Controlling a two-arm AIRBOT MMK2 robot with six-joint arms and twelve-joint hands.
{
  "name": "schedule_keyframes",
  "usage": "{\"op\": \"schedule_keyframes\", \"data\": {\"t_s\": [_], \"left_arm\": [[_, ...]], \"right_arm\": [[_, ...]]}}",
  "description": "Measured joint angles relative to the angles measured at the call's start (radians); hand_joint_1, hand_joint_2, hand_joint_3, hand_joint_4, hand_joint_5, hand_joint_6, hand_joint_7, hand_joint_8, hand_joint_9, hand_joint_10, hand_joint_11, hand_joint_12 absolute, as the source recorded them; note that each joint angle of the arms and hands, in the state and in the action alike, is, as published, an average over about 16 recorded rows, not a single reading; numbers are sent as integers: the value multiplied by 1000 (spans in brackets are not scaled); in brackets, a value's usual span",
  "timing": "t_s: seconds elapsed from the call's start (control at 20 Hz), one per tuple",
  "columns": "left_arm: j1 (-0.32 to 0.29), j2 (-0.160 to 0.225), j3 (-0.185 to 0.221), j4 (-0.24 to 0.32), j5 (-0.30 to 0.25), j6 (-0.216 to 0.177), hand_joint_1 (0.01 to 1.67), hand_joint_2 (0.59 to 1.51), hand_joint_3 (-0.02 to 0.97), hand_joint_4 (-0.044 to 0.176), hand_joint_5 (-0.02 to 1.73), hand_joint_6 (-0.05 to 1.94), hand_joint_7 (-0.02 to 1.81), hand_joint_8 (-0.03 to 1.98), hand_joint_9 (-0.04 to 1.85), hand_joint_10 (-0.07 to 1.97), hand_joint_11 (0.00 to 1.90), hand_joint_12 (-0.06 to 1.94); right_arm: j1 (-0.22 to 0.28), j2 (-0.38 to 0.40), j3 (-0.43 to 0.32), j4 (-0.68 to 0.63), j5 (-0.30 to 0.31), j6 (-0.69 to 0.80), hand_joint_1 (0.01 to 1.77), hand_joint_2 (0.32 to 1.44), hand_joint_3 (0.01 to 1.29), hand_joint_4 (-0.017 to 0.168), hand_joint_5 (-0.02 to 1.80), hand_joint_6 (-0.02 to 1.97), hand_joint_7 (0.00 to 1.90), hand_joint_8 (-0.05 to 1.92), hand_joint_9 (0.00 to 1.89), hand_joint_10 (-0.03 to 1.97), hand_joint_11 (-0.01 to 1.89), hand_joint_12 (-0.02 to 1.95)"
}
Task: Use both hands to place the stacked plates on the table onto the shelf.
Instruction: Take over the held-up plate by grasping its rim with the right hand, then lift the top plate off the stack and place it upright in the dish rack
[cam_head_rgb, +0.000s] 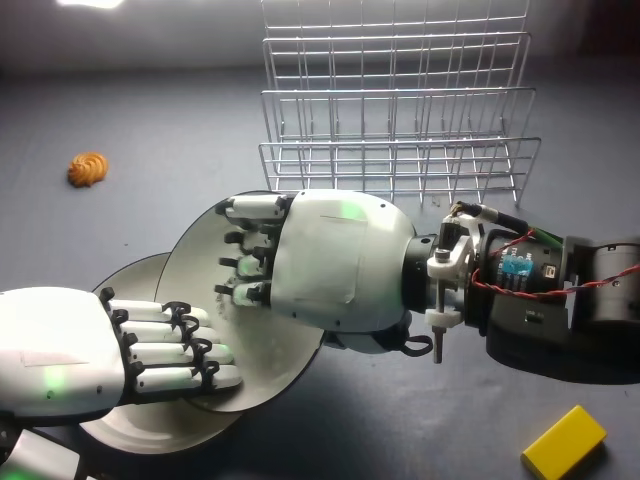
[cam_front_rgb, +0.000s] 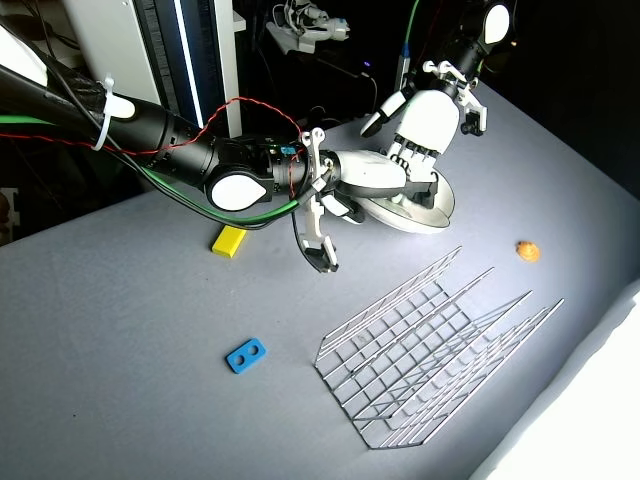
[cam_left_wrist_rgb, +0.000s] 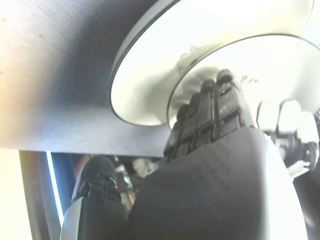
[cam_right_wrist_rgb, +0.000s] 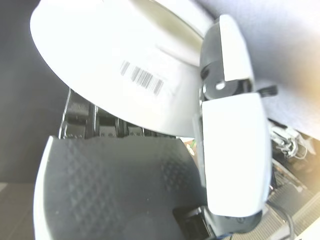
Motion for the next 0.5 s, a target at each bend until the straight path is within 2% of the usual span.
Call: {"op": "schedule_keyframes", "data": {"t_s": [0.25,0.5], "left_arm": [[-4,4,8,-9,-10,0,18,1191,4,-6,-5,-19,-4,-15,18,5,17,11],[-21,27,28,-35,-21,0,18,1192,4,-4,10,-5,4,-1,17,6,19,12]], "right_arm": [[-1,-7,1,-3,13,-8,1077,996,12,-7,772,284,844,216,900,61,411,1243],[0,4,-21,-7,26,-15,1102,965,11,-7,855,531,958,413,1086,97,574,1291]]}}
